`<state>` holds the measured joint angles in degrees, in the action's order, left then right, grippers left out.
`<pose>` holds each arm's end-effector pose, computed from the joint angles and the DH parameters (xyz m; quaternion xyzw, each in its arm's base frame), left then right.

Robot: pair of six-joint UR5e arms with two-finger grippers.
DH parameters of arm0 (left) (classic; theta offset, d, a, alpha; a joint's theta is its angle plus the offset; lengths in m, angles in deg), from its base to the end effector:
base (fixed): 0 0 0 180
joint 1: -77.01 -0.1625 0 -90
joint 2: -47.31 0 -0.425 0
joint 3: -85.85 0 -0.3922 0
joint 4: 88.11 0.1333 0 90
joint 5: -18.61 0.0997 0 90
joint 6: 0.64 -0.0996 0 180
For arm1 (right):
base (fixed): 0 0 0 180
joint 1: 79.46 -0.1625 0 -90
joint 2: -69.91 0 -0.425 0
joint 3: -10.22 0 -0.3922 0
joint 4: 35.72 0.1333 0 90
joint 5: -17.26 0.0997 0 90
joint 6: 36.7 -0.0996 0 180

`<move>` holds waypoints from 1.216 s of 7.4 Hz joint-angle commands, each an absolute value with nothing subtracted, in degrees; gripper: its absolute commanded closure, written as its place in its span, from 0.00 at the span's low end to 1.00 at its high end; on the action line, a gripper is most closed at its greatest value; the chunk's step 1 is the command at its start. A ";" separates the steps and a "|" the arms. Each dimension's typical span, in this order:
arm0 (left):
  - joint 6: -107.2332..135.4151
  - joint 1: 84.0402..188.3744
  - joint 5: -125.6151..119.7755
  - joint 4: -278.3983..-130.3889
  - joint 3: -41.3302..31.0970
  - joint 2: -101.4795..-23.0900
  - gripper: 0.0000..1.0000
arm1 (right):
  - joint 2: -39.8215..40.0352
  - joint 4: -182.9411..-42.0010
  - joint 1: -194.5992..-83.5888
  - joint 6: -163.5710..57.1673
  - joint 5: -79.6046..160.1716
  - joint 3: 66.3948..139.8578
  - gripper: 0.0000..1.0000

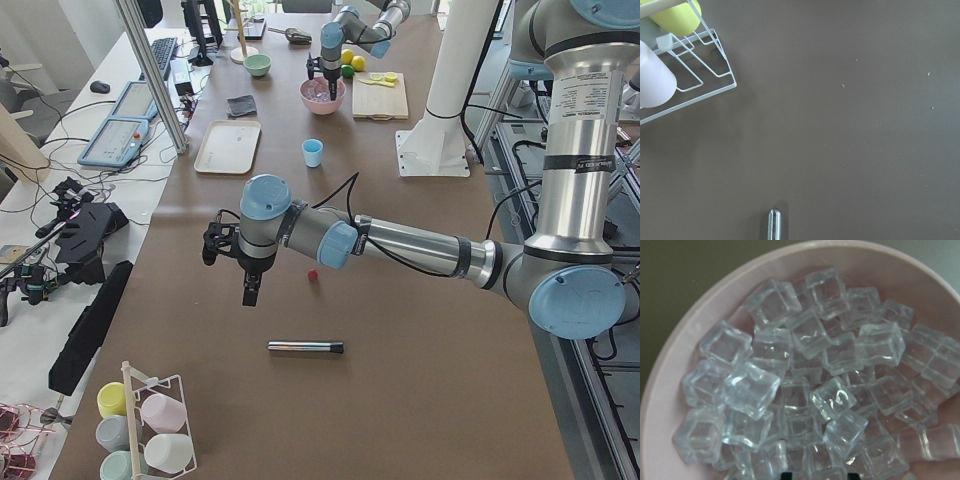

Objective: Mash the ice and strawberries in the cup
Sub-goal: 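Dig the scoop through the ice cubes to fill it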

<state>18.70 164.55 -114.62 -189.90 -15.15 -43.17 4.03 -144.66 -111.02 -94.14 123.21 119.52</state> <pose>-0.0432 -0.5105 0.5367 0.1159 0.3897 -0.0602 0.9116 -0.4464 -0.3985 0.3267 -0.0035 -0.2499 -0.0379 0.9675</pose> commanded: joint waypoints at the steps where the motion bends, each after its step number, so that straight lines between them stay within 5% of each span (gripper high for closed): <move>1: 18.70 164.55 -114.54 -189.89 -15.22 -43.13 0.01 | 4.26 -144.88 -112.15 -93.57 123.43 119.90 0.55; 9: 18.70 164.55 -114.54 -189.89 -15.22 -43.22 0.01 | 3.64 -145.41 -111.10 -93.48 122.82 119.56 0.56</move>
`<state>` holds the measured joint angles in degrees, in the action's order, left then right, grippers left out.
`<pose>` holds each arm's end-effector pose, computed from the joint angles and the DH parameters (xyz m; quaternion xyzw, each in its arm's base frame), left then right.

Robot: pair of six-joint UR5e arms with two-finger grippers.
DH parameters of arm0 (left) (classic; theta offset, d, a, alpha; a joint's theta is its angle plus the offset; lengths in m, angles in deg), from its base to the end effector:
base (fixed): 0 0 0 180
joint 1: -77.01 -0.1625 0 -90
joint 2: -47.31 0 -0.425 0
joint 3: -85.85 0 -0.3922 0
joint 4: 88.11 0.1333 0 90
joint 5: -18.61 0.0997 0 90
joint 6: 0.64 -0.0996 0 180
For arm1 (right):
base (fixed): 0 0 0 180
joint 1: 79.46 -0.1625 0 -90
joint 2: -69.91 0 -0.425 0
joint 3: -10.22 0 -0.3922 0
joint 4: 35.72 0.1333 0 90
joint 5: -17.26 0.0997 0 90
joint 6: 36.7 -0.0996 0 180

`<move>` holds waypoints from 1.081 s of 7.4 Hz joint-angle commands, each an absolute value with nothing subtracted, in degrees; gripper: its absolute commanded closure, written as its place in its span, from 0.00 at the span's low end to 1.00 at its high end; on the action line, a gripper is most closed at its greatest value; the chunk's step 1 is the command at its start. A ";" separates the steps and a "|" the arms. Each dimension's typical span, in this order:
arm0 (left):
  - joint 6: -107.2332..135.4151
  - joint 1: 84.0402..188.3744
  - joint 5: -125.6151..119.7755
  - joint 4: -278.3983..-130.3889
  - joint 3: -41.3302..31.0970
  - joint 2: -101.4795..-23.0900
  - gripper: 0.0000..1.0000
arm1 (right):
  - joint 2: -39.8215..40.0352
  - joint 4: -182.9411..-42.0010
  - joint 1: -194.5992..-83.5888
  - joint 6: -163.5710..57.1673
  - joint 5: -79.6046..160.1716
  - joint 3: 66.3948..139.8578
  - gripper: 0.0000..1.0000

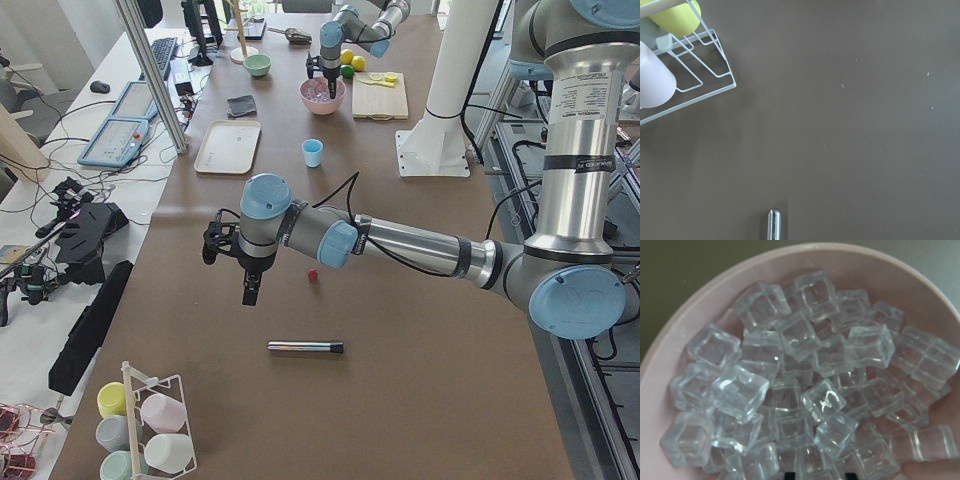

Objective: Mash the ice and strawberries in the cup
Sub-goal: 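Dig the scoop through the ice cubes to fill it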

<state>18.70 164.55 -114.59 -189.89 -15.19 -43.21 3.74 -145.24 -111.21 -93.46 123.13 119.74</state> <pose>-0.0432 -0.5107 0.5361 0.1165 0.3896 -0.0600 0.9116 -0.4432 -0.3990 0.3294 -0.0041 -0.2450 -0.0411 0.9686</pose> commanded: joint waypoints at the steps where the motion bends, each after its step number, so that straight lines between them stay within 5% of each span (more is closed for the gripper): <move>1: 18.70 164.55 -114.54 -189.89 -15.31 -43.22 0.01 | 3.82 -145.85 -110.93 -93.48 122.64 119.56 0.56; 8: 18.70 164.55 -114.54 -189.54 -14.96 -44.36 0.01 | 3.91 -146.11 -111.10 -93.48 123.08 119.55 0.71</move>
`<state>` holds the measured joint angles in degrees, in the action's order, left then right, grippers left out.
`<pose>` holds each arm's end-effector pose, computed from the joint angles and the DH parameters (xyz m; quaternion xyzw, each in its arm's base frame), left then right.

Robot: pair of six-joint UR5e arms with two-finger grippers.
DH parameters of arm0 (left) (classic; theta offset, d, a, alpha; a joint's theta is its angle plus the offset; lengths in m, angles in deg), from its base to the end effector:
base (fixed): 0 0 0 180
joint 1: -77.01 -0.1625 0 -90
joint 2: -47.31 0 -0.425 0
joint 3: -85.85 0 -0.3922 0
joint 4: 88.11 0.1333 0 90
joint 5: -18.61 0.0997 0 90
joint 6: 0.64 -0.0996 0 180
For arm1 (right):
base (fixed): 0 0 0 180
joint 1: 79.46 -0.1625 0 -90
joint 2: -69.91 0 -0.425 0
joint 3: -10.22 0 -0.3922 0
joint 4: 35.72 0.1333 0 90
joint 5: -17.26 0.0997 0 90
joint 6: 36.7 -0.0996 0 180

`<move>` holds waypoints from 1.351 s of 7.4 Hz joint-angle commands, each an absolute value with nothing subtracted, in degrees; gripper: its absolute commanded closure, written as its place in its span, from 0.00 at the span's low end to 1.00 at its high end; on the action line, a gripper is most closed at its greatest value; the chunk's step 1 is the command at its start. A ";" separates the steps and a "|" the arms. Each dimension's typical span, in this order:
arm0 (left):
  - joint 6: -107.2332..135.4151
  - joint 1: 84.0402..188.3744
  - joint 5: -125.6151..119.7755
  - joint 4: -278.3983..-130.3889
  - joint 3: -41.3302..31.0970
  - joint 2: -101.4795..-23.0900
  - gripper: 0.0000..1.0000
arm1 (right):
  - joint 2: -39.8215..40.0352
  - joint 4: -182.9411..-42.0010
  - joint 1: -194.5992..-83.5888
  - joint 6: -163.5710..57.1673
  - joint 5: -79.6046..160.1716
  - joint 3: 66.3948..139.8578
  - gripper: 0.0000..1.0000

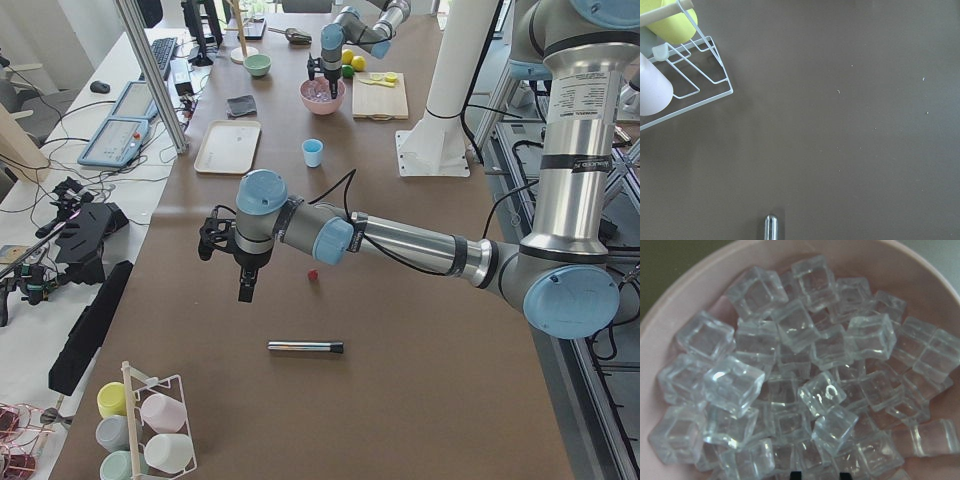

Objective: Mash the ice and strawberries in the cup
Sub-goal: 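Dig the scoop through the ice cubes to fill it, then carry the filled scoop over the light-blue cup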

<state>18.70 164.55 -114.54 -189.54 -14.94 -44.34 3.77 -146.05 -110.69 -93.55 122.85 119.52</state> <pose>-0.0430 -0.5181 0.5289 0.1208 0.3896 -0.0583 0.9111 -0.4468 -0.3955 0.3326 -0.0081 -0.2368 -0.0431 0.9706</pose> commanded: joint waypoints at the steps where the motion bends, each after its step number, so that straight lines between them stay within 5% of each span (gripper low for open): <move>1: 18.70 164.55 -114.54 -189.54 -14.87 -44.36 0.01 | 4.52 -147.25 -112.15 -93.13 123.34 119.90 0.72; 5: 18.78 164.55 -114.54 -189.45 -14.87 -44.27 0.01 | 11.18 -145.77 -114.09 -93.91 123.52 120.00 0.73; 10: 18.78 164.64 -114.63 -189.45 -15.22 -44.10 0.01 | 29.13 -131.11 -112.51 -109.99 123.79 100.32 0.74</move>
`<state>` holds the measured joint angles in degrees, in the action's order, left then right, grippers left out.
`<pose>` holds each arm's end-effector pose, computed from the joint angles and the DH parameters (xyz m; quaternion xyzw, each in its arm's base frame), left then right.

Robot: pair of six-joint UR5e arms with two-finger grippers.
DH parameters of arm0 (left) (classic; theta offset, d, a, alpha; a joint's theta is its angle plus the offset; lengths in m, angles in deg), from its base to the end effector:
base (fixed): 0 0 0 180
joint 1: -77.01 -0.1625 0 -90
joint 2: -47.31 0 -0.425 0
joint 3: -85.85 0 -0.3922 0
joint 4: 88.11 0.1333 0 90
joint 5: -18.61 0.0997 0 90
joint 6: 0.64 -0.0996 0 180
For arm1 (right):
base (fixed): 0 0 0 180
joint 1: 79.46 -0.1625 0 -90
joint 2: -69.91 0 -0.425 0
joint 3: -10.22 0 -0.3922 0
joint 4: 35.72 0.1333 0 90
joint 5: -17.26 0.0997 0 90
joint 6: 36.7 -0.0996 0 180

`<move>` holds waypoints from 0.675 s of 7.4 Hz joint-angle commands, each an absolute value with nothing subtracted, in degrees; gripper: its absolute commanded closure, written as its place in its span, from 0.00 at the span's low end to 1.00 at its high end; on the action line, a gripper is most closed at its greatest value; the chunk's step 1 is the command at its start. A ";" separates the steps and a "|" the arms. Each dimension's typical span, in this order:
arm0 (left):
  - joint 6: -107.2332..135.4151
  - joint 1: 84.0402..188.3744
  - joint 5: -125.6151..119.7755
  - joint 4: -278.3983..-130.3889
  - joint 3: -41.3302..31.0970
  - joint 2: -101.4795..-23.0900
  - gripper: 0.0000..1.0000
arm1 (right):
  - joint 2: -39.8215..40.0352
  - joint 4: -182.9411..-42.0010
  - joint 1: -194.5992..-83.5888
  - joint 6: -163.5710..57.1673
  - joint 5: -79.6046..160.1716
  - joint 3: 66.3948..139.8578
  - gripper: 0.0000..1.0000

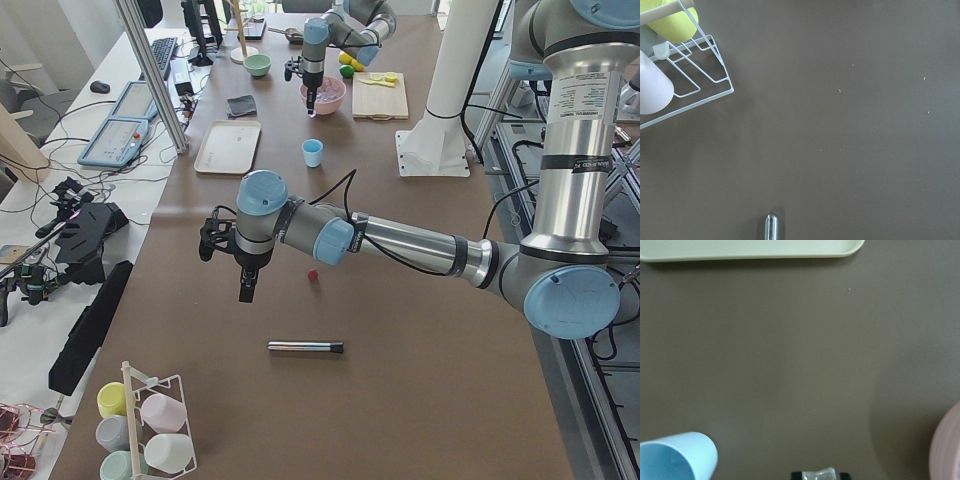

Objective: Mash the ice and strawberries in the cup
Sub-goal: 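Carry the filled scoop over the light-blue cup, then tip the scoop to pour ice into the light-blue cup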

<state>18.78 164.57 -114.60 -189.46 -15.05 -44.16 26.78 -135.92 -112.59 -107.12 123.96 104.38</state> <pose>-0.0431 -0.5168 0.5297 0.1193 0.3900 -0.0595 0.9111 -0.5245 -0.4673 0.1551 0.0313 -0.3697 0.0591 0.9268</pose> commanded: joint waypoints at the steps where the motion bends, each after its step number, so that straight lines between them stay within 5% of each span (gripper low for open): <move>1: 18.78 164.64 -114.54 -189.45 -14.87 -44.18 0.01 | 31.13 -131.09 -112.34 -111.48 123.70 100.13 0.74; 5: 18.70 164.64 -114.63 -189.45 -15.13 -43.92 0.01 | 36.70 -124.53 -109.88 -116.06 123.61 92.06 0.74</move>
